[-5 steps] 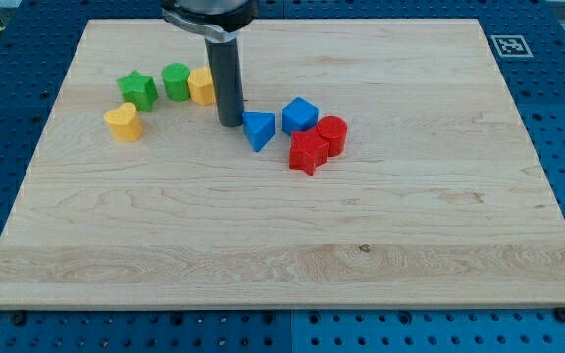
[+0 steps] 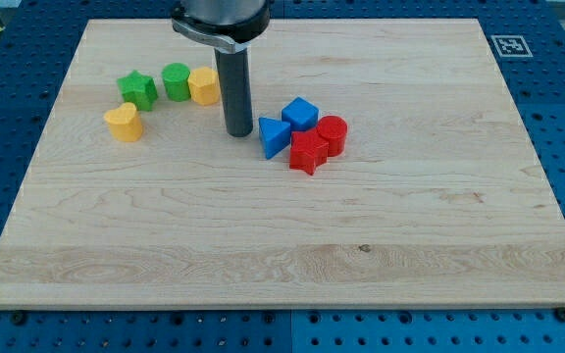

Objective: Point at the yellow heart

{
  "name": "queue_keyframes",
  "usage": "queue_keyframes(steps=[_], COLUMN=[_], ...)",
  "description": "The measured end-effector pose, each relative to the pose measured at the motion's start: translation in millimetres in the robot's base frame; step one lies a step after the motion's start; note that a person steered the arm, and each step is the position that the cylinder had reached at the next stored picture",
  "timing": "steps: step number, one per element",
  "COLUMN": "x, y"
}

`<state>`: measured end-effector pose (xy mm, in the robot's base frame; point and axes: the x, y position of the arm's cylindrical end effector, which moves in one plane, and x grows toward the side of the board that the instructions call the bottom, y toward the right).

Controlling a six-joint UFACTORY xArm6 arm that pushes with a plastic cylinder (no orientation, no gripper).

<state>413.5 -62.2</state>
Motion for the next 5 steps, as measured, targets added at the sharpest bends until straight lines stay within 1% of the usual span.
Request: queue_keyframes(steps=[1, 2, 4, 5], x=[42, 91, 91, 82], y=[-21, -25, -25, -34])
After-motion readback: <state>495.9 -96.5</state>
